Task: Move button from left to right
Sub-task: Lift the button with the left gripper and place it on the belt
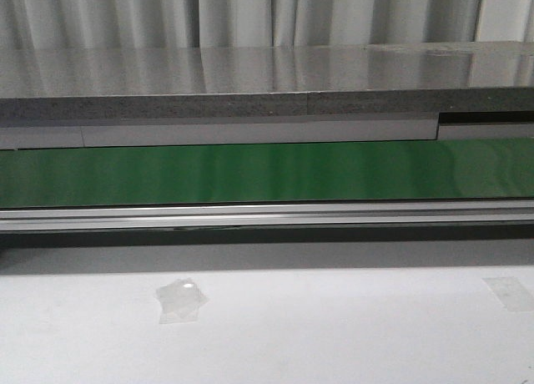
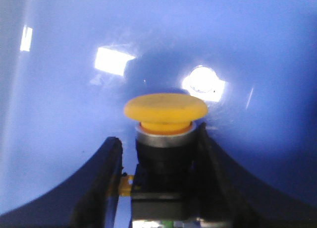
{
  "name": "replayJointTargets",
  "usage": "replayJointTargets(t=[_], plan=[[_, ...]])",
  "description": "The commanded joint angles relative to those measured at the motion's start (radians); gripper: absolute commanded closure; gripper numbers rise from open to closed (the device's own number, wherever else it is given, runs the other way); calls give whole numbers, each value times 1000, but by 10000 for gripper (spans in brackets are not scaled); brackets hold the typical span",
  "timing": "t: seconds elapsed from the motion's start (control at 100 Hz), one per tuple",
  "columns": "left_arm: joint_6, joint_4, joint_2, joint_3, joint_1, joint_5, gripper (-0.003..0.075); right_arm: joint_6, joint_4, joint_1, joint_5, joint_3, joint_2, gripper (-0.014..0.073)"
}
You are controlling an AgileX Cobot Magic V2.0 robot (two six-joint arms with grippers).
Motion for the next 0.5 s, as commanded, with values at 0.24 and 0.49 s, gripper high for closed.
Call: replayJointTargets(t=[0.24, 0.49], plan=[[13, -24, -257, -29, -3, 10, 740, -5, -10, 2, -85, -15, -18, 666], [131, -126, -295, -29, -72, 50, 740, -5, -10, 2, -85, -15, -18, 666]])
